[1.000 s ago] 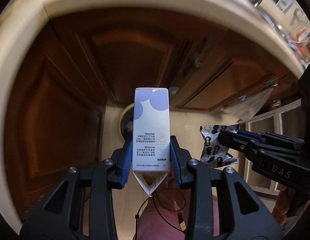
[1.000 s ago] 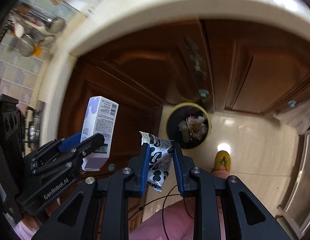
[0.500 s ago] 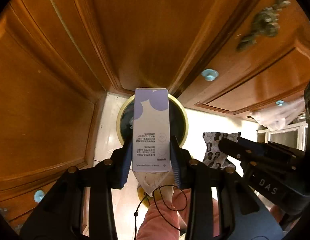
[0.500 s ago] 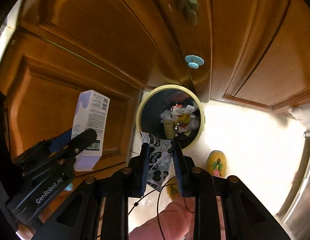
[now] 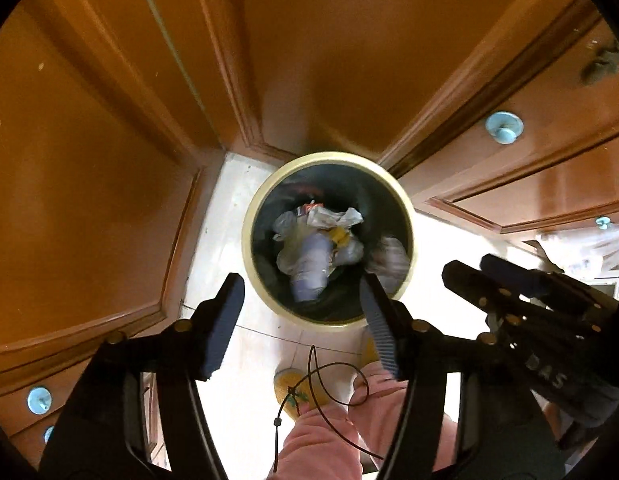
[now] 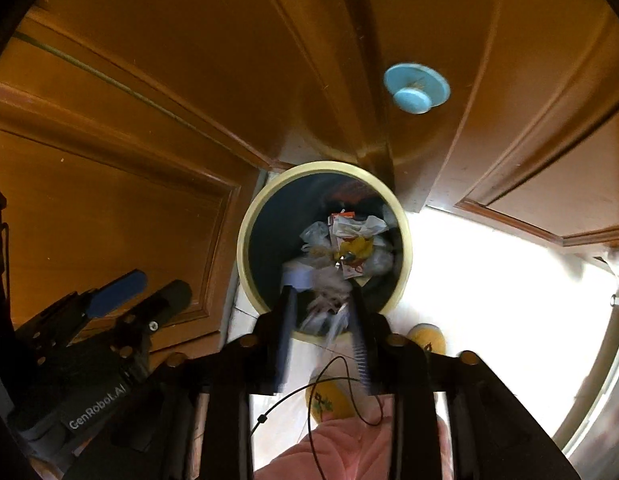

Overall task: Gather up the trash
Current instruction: 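Open both tools to drop the carton and wrapper into the bin, then raise both tools back toward the trash by the window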

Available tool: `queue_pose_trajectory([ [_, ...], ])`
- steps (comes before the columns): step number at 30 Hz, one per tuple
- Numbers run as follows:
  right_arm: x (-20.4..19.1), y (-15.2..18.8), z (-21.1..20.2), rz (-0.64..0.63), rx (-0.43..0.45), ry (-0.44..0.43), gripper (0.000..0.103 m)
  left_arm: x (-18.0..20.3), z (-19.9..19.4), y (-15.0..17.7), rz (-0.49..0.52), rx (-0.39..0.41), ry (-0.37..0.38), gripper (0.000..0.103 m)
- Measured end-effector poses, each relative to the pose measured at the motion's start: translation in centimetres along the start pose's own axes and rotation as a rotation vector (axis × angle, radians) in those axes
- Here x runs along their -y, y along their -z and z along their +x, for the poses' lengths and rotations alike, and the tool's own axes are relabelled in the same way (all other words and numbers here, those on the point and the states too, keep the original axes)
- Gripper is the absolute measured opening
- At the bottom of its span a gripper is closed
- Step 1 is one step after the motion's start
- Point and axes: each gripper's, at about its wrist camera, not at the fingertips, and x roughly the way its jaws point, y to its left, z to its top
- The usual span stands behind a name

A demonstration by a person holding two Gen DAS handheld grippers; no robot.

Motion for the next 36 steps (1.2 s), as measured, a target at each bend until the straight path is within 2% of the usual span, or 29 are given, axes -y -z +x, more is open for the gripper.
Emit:
queue_pose_trajectory([
  [2,-0.2,0.1,0.0,-0.011,0.026,0.006,0.056,-0.4,0.5,0.3,-0.009,-0.012,0.005,0.058],
  [6,-0.7,0.5,-0.2,-0.046,0.035,0.022,0.056,-0.6,0.8,0.5,0.001,-0.013,0.000,0.061],
  [10,-0.7,0.8,-0.1,-0.028,0.035,0.021,0.056,-0.3,0.4,0.3,0.007,-0.008,0.002,0.062],
  [19,-0.3,1.5,-2.1,0.008,0.047,0.018,0.056,1.1,-3.9,0.0,0.016,0.028,0.014,0.065],
  [28,-0.8,2.1,-8.1,0.025,0.063,0.026,0.056,2.5,-11.7,-0.4,0.021,0.043,0.015,0.065],
  [36,-1.9,2.7,-18.7,0.049,0.087,0.021,0.056,4.5,-22.0,-0.5,0.040,0.086,0.017,0.065],
])
